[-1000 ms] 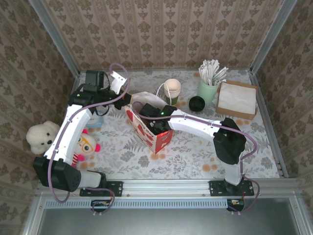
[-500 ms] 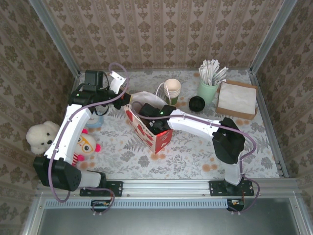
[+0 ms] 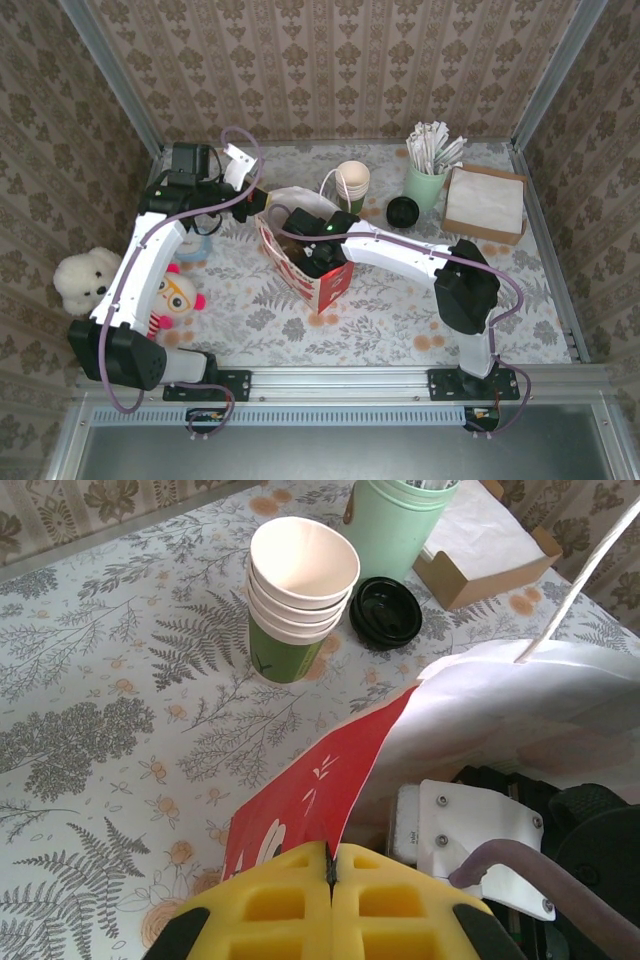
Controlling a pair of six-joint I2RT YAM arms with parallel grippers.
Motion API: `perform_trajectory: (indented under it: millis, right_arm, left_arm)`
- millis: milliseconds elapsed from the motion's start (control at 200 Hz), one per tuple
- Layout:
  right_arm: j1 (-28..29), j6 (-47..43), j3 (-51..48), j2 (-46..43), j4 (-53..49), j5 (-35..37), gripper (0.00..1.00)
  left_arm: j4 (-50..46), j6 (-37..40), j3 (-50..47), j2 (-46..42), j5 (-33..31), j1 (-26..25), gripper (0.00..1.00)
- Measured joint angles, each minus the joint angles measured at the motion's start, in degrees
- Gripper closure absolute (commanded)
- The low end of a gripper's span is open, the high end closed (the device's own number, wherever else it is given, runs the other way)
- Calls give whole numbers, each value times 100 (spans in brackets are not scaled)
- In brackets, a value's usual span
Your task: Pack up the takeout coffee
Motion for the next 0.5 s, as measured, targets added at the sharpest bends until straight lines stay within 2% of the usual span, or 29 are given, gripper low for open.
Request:
perform_trajectory:
  millis: [100, 500]
  right_arm:
    - [-7, 24, 0, -20, 22, -13, 0]
    - [-17, 11, 0, -219, 85, -7, 0]
  left_arm:
    - [-2, 0, 33, -2, 7, -22, 100]
    - [-9, 0, 76, -50, 17, -74, 100]
